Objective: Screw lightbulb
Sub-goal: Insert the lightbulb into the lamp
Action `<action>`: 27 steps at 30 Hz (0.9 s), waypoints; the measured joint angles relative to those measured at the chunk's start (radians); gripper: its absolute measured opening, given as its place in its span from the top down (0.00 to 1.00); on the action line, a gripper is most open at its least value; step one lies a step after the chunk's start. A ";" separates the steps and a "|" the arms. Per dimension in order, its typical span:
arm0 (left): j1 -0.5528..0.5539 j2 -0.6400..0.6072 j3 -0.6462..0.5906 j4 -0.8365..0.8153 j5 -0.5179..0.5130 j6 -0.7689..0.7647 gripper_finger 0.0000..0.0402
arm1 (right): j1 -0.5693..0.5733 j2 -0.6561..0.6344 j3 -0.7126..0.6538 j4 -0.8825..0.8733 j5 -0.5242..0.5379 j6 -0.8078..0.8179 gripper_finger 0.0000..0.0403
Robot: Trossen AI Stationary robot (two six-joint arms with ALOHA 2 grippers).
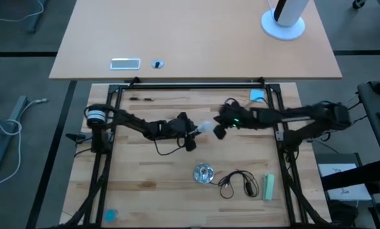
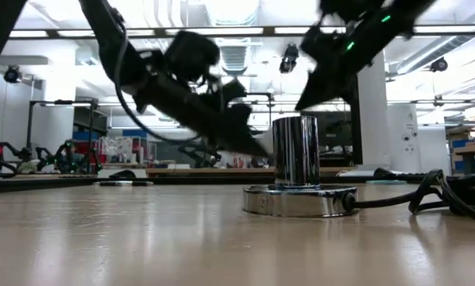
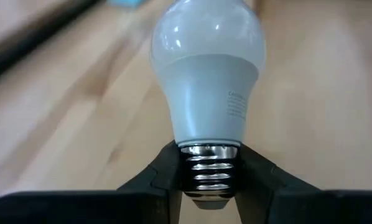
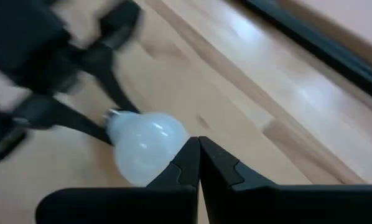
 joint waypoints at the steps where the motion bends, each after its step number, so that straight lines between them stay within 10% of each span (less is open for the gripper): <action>1: -0.011 -0.014 -0.003 0.027 0.000 0.017 0.76 | 0.024 -0.045 -0.034 0.051 0.001 -0.001 1.00; 12: -0.118 -0.152 -0.018 0.282 0.011 0.170 0.76 | 0.340 -0.373 -0.364 0.509 0.232 -0.133 1.00; 27: -0.225 -0.130 -0.016 0.640 0.256 0.259 0.76 | 0.572 -0.218 -0.380 0.970 0.222 -0.558 1.00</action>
